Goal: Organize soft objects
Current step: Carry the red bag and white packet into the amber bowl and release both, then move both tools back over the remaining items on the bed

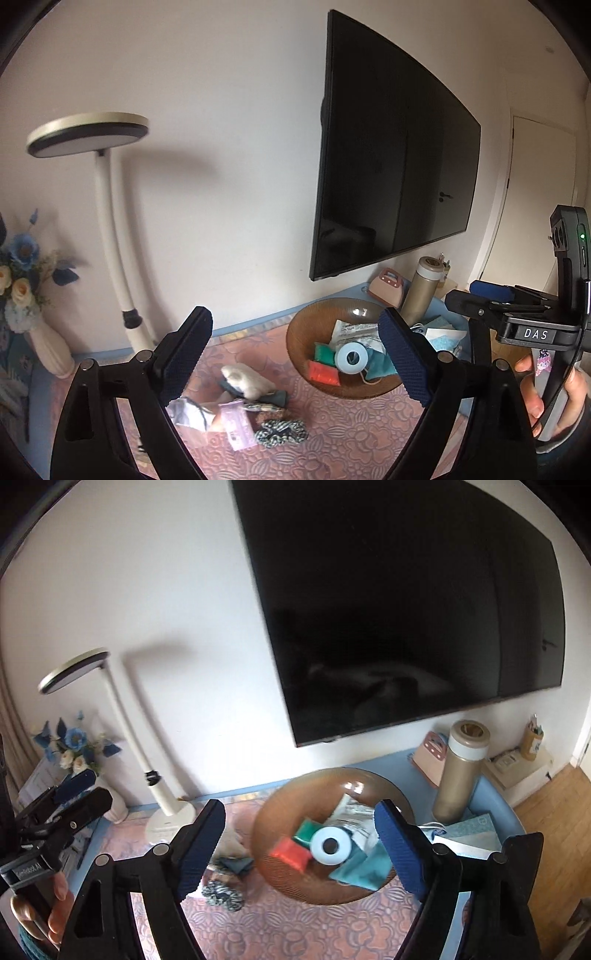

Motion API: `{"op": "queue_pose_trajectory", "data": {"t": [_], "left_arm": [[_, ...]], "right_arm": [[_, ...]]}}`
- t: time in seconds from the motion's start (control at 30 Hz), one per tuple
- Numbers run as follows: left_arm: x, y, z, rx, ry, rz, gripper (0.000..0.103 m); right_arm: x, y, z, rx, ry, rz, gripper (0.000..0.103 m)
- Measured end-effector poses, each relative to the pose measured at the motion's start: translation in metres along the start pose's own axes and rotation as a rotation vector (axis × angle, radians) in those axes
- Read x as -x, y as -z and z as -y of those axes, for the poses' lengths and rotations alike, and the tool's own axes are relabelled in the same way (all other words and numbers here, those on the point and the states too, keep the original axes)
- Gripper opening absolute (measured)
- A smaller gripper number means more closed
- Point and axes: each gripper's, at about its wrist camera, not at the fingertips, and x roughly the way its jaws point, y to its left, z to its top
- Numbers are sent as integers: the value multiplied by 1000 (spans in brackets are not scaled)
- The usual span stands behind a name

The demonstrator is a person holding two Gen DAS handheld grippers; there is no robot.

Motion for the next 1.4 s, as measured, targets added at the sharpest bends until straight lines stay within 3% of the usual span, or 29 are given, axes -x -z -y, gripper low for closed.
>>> {"op": "queue_pose_trajectory", "data": {"t": [0.2,0.37,0.5,0.73,0.87,0.93,1.03,1.23,1.4], "left_arm": [[56,14,-33,35,-58,35,95],[82,44,-62,66,-162,39,102],[69,99,-96,138,-229,-50,102],[-5,223,-155,263,-329,-285,102],[-26,262,-169,274,-374,-348,102],[-30,266,-177,322,-341,-390,101],[-19,268,-182,365,-331,-347,102],[-17,275,-201,480,-283,-355,102],[-15,277,-208,539,-300,-340,102]], "right_arm": [[26,12,-52,73,-68,16,84],[26,30,-86,111,-106,2,87],[5,65,-107,123,-131,-37,93],[-91,170,-127,174,-122,-203,94],[-130,208,-130,205,-112,-276,94],[-142,220,-131,233,-107,-282,94],[-159,232,-126,221,-81,-341,94],[-158,231,-123,212,-80,-330,94],[-163,233,-128,236,-72,-348,94]]}}
